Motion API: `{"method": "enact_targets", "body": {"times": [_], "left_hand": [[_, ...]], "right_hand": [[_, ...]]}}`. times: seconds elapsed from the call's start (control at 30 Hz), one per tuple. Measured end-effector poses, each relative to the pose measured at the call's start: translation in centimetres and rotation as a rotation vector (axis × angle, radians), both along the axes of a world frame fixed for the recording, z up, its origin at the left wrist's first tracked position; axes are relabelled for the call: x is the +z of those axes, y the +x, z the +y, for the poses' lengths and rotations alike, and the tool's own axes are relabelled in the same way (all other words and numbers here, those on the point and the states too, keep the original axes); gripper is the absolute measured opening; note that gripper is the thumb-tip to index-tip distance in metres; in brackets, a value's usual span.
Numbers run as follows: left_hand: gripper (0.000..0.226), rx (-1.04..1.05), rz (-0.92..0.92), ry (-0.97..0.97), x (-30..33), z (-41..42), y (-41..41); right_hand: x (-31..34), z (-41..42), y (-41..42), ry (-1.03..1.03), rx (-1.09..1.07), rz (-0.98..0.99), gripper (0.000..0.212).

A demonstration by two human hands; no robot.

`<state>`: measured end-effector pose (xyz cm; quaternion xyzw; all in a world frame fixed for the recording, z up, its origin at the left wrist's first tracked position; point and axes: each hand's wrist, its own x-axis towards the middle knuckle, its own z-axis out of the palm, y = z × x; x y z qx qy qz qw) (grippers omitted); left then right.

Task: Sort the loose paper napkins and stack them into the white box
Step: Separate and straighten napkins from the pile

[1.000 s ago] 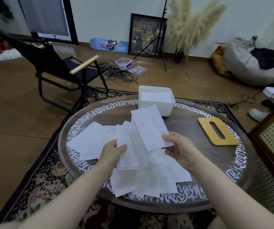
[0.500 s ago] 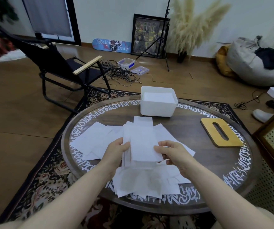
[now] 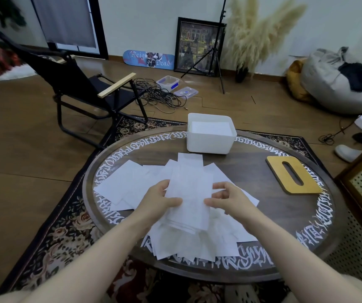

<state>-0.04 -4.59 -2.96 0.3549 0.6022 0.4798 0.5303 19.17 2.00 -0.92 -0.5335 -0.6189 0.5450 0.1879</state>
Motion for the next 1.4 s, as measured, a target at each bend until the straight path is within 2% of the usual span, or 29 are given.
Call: {"method": "enact_targets", "body": {"times": [0.1,0.17,0.27,0.33,0.47,0.57,0.67,0.8,0.87,0.93,1.1,1.4], "left_hand": [[0.040,-0.155,0.010,-0.013,0.5,-0.1,-0.8],[0.051,-0.267,0.034,-0.030,0.6,-0.2,-1.2],[0.042,-0.425,0.028,-0.047,1.2,-0.6,-1.1],[0.041,-0.481,0.011,-0.055,1.6,-0.8,-0.9],[0.041,-0.524,0.008,-0.089,1.6,-0.9,-0.9],[0.038,-0.458,0.021,-0.124,1.4,-0.8,-0.9],[0.033,-0.216,0.083,-0.166,0.9,-0.5,-1.2],[0.028,0.076,-0.192,-0.152,0.3,-0.3,-0.8],[0.026,0.097,-0.207,-0.124,-0.1,-0.4,-0.1],[0.024,0.130,-0.146,-0.065,-0.5,-0.4,0.6],[0.026,0.223,-0.009,0.176,-0.7,-0.4,0.7],[0.031,0.198,-0.009,0.101,-2.6,-0.7,0.3]], "right_hand": [[-0.1,1.0,0.9,0.027,-0.008,0.032,0.062],[-0.1,1.5,1.4,-0.025,0.031,0.057,0.075],[-0.4,1.7,1.9,-0.139,0.127,0.032,0.087],[-0.6,1.7,2.1,-0.248,0.179,0.071,0.080],[-1.0,1.3,2.0,-0.370,0.325,0.140,0.051],[-1.5,1.2,1.9,-0.358,0.262,0.101,0.046],[-1.6,1.1,1.7,-0.331,0.116,0.141,0.039],[-2.1,0.8,1.3,-0.321,-0.124,0.304,0.025],[-2.5,0.6,0.9,-0.312,-0.216,0.375,0.025],[-2.7,0.3,0.5,-0.270,-0.263,0.418,0.024],[-3.0,-0.6,-0.4,-0.025,-0.176,0.407,0.019],[-4.5,-1.7,-0.9,-0.004,-0.105,0.327,0.018]]}}
